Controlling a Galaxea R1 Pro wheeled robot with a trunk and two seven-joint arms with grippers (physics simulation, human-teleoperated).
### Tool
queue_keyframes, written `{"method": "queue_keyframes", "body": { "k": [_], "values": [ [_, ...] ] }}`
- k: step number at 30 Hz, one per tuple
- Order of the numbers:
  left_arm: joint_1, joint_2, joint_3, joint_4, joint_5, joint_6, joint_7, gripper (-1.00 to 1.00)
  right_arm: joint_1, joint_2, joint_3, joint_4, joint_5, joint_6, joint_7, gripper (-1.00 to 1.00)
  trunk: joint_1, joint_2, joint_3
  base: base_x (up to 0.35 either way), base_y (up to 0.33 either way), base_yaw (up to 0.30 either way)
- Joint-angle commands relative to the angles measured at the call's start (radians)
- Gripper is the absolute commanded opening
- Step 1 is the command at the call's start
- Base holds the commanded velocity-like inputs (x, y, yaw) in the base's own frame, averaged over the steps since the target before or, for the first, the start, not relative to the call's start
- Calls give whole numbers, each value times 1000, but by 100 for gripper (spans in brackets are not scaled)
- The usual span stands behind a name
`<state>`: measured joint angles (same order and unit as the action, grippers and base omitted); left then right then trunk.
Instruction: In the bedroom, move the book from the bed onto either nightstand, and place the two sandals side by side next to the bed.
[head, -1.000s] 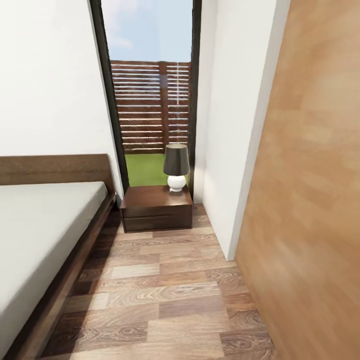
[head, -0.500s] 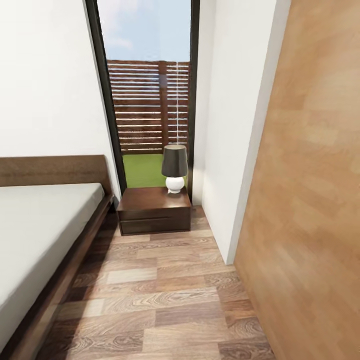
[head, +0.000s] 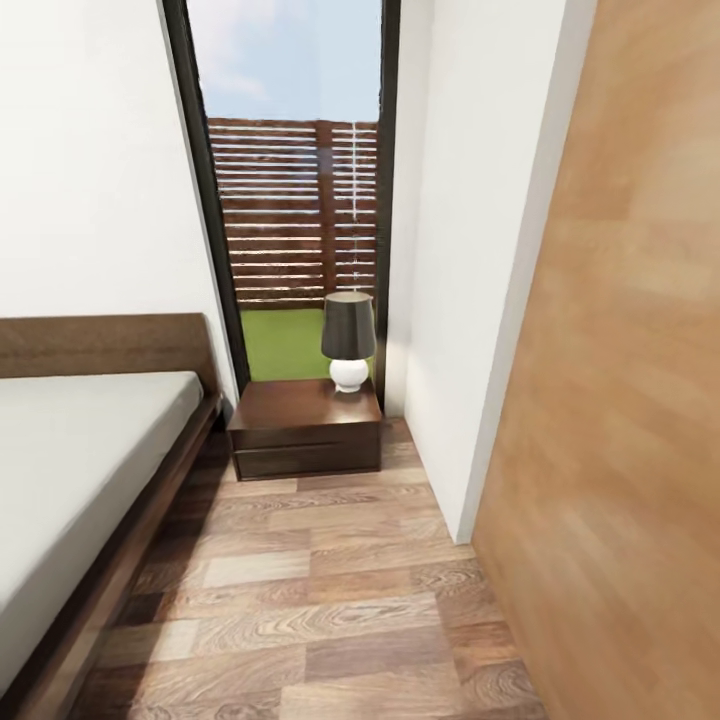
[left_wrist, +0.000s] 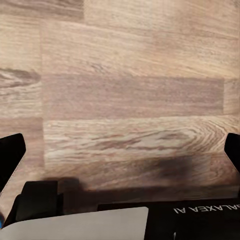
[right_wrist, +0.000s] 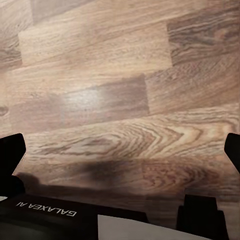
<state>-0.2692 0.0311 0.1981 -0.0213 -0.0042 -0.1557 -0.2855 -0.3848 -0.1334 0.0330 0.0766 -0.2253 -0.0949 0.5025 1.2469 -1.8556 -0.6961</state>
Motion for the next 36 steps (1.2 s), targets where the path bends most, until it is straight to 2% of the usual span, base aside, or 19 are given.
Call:
{"method": "queue_keyframes", "body": {
  "k": [1,25,36],
  "values": [
    [-1,1,5,1,0,-2,-4,100,-2,0,4,5,-8,-6,5,100,0,0,-1,315,0,0],
    [-1,0,4,2,0,-2,-4,100,-2,0,4,5,-8,-6,5,100,0,0,-1,316,-57,2],
    [-1,0,4,1,0,-2,-4,100,-2,0,4,5,-8,-6,4,100,0,0,-1,63,-1,172]
  ]
}}
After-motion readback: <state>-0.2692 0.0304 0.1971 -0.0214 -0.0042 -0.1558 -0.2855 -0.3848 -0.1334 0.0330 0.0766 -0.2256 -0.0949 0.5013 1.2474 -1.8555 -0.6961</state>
